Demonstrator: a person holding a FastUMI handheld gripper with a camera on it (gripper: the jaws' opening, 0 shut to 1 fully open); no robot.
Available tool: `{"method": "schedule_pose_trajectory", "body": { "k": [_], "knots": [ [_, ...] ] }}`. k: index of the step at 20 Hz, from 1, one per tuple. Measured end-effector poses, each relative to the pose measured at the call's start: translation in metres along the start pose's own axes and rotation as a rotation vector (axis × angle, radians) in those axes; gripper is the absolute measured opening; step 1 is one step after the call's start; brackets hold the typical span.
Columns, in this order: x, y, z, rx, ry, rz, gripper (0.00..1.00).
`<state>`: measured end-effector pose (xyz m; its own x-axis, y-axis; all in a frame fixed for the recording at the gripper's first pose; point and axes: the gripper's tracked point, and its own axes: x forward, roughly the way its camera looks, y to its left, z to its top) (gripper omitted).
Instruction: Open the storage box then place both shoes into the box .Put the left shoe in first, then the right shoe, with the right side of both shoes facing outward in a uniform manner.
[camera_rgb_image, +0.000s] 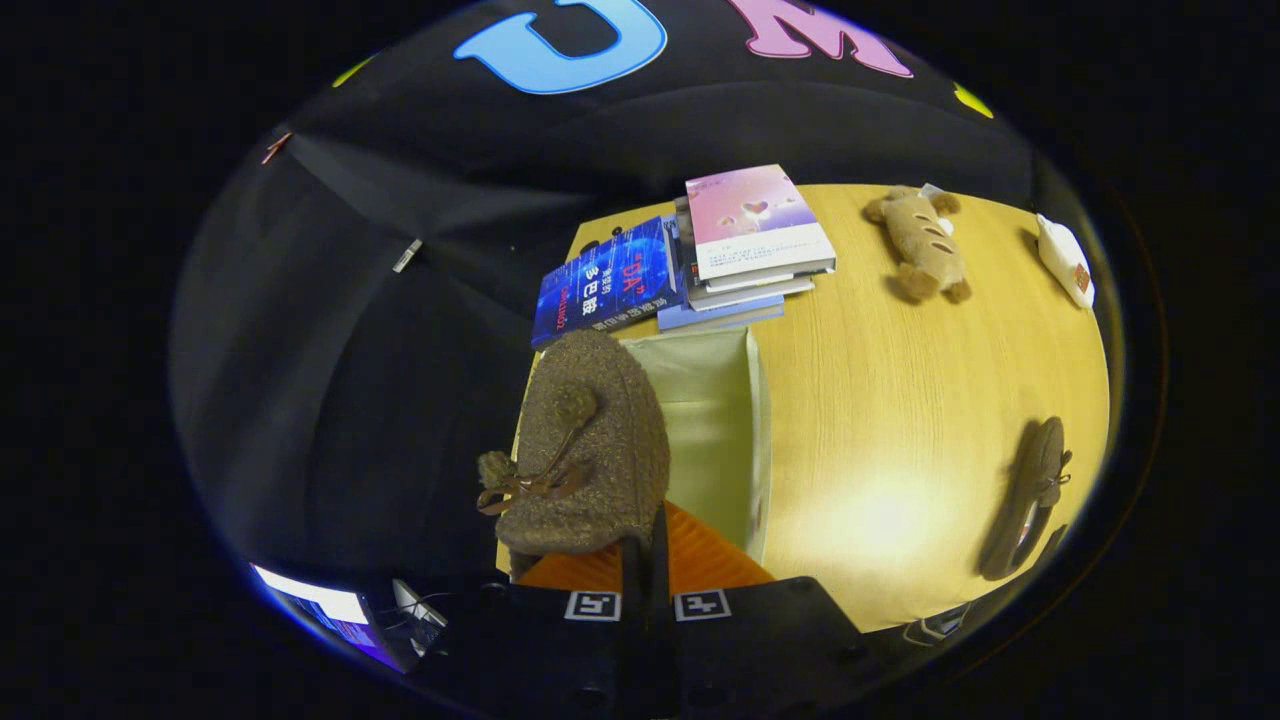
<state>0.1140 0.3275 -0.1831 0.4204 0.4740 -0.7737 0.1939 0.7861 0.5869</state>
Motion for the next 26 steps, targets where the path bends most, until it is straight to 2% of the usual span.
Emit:
{"method": "schedule_pose_trajectory", "body": {
  "k": [7,11,21,23,25,26],
  "knots": [
    [0.053,0.009,-0.011,0.064,0.063,-0.061,0.05],
    [0.07,0.018,-0.014,0.11,0.08,-0.051,0.05],
    [0.083,0.027,-0.02,0.106,0.093,-0.015,0.06],
    [0.081,0.035,-0.025,0.116,0.112,0.019,0.13],
    [0.077,0.038,-0.025,0.112,0.118,0.046,0.36],
    [0.077,0.042,-0.027,0.108,0.124,0.059,0.54]
  ]
}}
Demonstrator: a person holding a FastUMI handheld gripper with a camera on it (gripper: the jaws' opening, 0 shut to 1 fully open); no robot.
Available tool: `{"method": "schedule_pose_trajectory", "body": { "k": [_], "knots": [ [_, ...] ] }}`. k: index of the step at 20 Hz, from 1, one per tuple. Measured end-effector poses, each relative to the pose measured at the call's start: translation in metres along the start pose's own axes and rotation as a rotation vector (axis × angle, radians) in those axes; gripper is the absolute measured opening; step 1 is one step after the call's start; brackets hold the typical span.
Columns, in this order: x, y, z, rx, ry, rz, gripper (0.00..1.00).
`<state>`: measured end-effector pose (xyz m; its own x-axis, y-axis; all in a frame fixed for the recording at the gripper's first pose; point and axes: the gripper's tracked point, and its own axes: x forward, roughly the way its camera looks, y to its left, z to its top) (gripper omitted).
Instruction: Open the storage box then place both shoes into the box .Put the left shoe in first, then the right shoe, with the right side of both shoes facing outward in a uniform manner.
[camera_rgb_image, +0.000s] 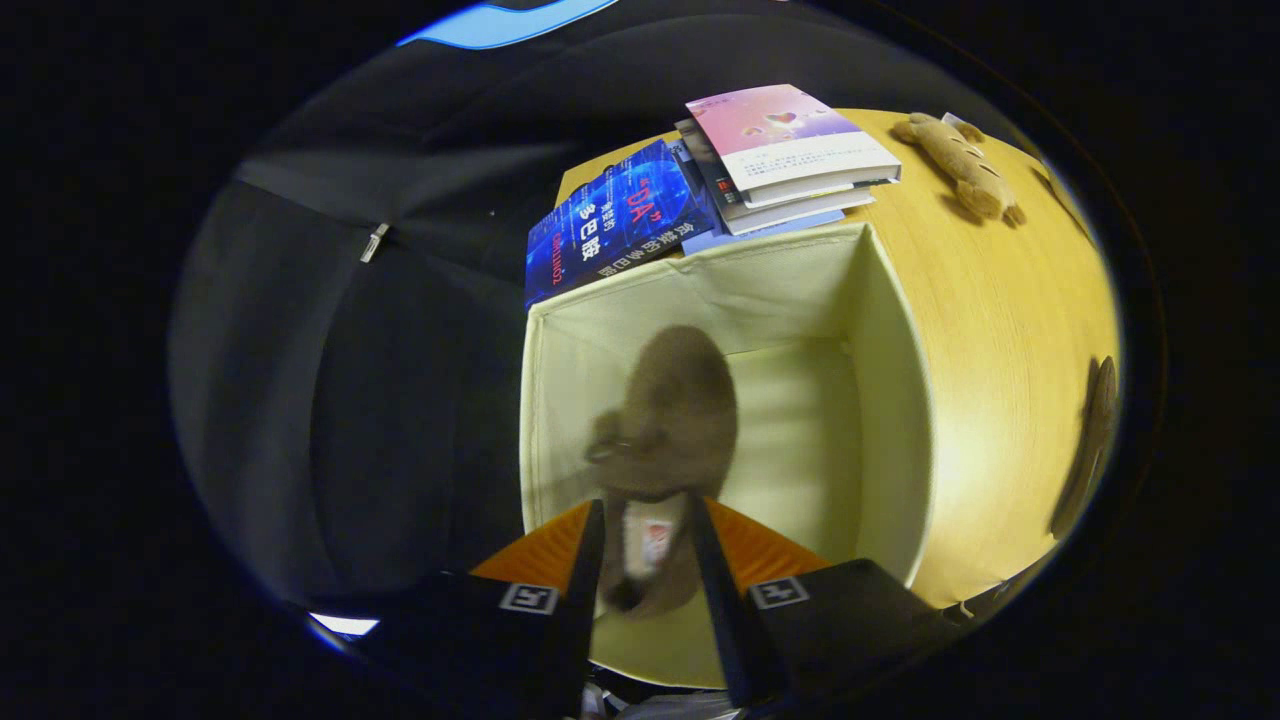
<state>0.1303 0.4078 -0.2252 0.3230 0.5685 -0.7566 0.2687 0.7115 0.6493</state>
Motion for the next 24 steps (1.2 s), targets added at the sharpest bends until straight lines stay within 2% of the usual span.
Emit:
{"method": "schedule_pose_trajectory", "body": {
  "k": [2,6,10,13,15,19,24],
  "knots": [
    [-0.006,0.005,-0.002,-0.006,0.002,0.022,0.77],
    [-0.032,0.006,-0.006,-0.039,-0.005,0.064,0.8],
    [-0.083,-0.004,-0.009,-0.064,-0.026,0.135,0.84],
    [-0.126,-0.031,-0.003,-0.072,-0.079,0.165,0.84],
    [-0.156,-0.052,0.008,-0.032,-0.139,0.188,0.84],
    [-0.209,-0.132,0.021,-0.016,-0.24,0.127,0.84],
    [-0.252,-0.263,0.003,0.041,-0.233,-0.03,0.84]
  ]
}}
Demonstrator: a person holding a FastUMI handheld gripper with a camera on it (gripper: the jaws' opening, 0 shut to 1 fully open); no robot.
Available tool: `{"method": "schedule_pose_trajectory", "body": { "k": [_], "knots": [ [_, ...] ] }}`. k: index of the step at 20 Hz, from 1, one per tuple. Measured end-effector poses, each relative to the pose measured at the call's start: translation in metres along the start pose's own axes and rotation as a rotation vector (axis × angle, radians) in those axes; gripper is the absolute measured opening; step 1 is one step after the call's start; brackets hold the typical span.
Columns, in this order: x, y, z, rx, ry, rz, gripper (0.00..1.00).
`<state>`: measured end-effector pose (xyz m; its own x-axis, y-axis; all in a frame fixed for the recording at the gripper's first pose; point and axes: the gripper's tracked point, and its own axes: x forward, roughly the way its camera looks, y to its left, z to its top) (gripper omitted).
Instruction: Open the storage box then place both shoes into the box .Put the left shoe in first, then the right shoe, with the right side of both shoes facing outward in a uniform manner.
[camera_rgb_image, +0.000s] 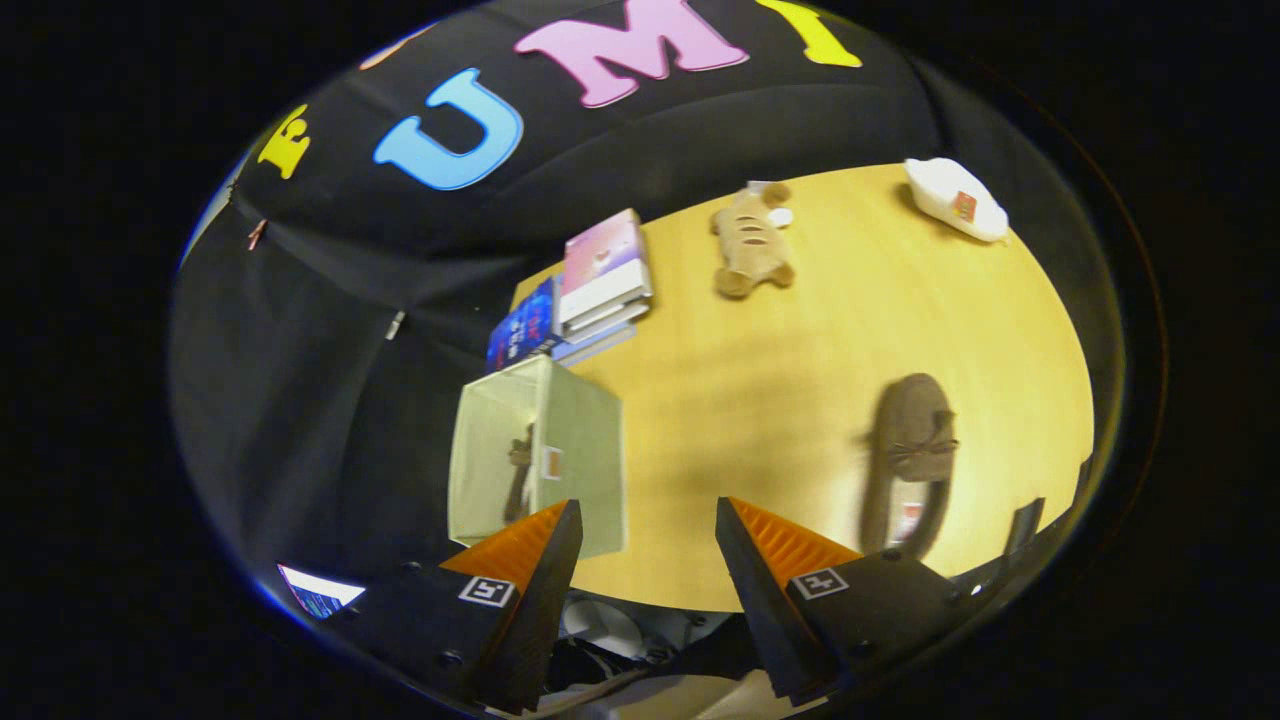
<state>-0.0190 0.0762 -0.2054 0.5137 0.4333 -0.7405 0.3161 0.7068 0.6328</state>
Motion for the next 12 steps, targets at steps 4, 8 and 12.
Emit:
{"method": "schedule_pose_trajectory", "body": {
  "k": [4,8,12],
  "knots": [
    [-0.009,-0.101,-0.001,0.037,0.007,-0.133,0.84],
    [0.001,-0.178,-0.012,0.039,0.056,-0.263,0.84],
    [0.027,-0.227,-0.027,0.025,0.13,-0.339,0.85]
  ]
}}
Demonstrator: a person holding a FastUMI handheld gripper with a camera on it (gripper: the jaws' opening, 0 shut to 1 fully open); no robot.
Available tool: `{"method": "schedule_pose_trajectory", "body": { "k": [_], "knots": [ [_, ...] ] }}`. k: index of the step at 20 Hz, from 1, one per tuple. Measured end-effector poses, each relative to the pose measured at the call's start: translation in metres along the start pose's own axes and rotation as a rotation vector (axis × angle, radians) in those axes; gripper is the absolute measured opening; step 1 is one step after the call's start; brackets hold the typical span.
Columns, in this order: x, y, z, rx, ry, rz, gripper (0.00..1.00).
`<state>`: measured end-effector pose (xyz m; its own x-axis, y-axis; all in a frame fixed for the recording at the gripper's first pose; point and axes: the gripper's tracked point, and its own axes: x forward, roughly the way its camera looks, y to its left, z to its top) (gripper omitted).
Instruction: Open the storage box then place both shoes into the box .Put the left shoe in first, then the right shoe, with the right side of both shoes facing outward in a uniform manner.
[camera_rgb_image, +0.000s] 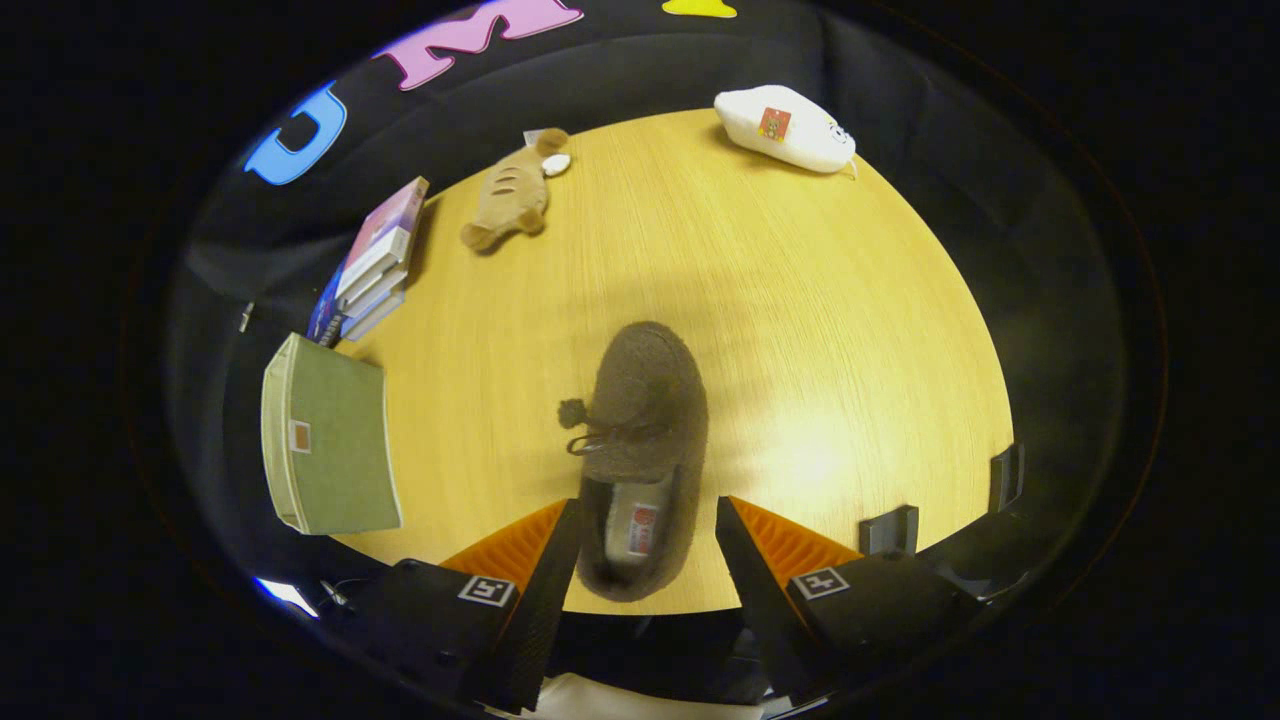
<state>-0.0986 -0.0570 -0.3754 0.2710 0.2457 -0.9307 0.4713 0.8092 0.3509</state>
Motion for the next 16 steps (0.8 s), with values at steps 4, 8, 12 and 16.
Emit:
{"method": "schedule_pose_trajectory", "body": {
  "k": [4,8,12,16],
  "knots": [
    [0.039,-0.016,-0.002,-0.031,0.05,-0.04,0.85],
    [0.061,-0.012,-0.006,-0.023,0.095,-0.031,0.68],
    [0.066,-0.02,-0.004,-0.035,0.09,-0.073,0.09],
    [0.054,-0.013,0.001,-0.007,0.067,-0.033,0.05]
  ]
}}
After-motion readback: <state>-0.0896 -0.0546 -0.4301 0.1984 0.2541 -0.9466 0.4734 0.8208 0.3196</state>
